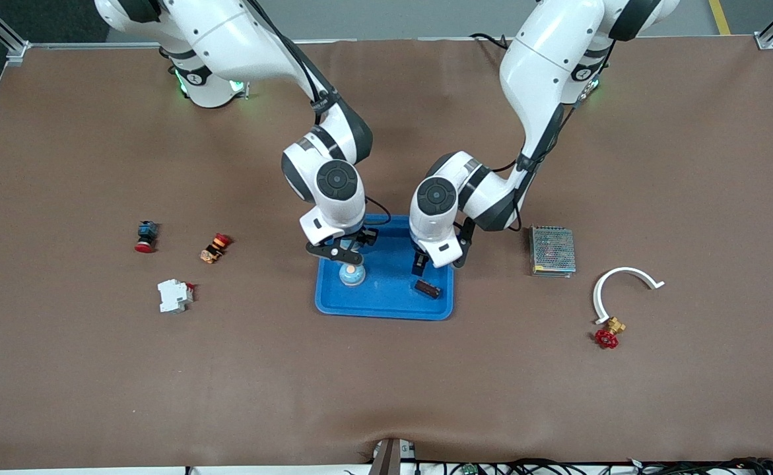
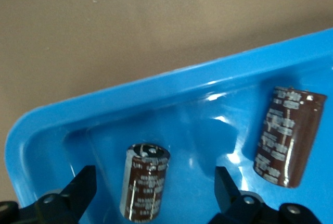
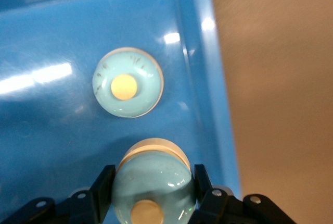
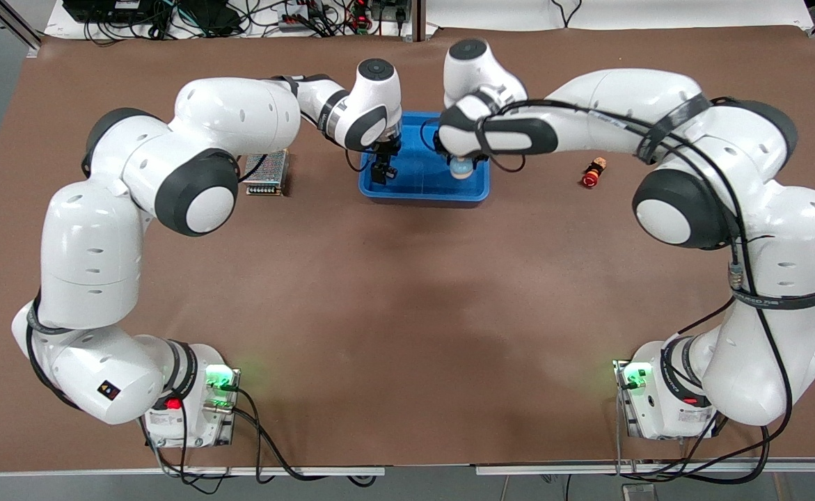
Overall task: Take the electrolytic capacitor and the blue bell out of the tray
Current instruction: 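Carry the bell toward the white breaker while the left gripper lifts the capacitor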
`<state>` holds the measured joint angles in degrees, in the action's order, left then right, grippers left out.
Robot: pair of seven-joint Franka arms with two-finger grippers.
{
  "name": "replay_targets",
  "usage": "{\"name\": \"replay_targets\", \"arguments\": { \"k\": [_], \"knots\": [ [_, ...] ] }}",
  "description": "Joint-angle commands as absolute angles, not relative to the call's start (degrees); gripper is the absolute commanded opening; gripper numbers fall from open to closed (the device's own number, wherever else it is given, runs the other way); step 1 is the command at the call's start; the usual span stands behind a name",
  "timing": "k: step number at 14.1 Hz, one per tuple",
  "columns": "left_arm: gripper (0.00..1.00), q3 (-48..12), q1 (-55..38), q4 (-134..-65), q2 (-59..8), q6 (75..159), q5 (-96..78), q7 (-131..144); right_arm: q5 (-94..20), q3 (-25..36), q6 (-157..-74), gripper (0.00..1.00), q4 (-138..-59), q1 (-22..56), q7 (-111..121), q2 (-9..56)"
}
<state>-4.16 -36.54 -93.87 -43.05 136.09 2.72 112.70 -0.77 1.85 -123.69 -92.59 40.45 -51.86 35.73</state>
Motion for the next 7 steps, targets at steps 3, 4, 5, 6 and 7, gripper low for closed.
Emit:
{"name": "replay_targets", "arguments": {
  "k": [3, 4, 5, 6, 7],
  "knots": [
    [1.00, -3.60, -37.09, -95.45, -42.10, 137.55, 4.48, 114.87, -0.35, 1.41, -116.38, 0.00, -92.64, 33.06, -36.60, 30.42],
    [1.00, -3.60, -37.00, -95.45, -42.01, 137.55, 4.57, 114.87, -0.35, 1.41, -115.67, 0.00, -92.64, 31.22, -32.65, 29.80],
    [0.99, -3.60, -37.09, -95.45, -42.01, 137.55, 4.57, 114.87, -0.35, 1.41, -115.40, 0.00, -92.81, 29.29, -29.04, 29.01],
    [0.78, -3.60, -37.00, -95.45, -42.01, 137.55, 4.66, 114.79, -0.35, 1.41, -114.62, 0.00, -92.81, 28.14, -26.22, 28.74],
    [0.66, -3.60, -36.83, -95.45, -42.01, 137.55, 4.66, 114.70, -0.26, 1.41, -114.52, 0.00, -92.81, 26.56, -23.84, 28.65]
  ]
}}
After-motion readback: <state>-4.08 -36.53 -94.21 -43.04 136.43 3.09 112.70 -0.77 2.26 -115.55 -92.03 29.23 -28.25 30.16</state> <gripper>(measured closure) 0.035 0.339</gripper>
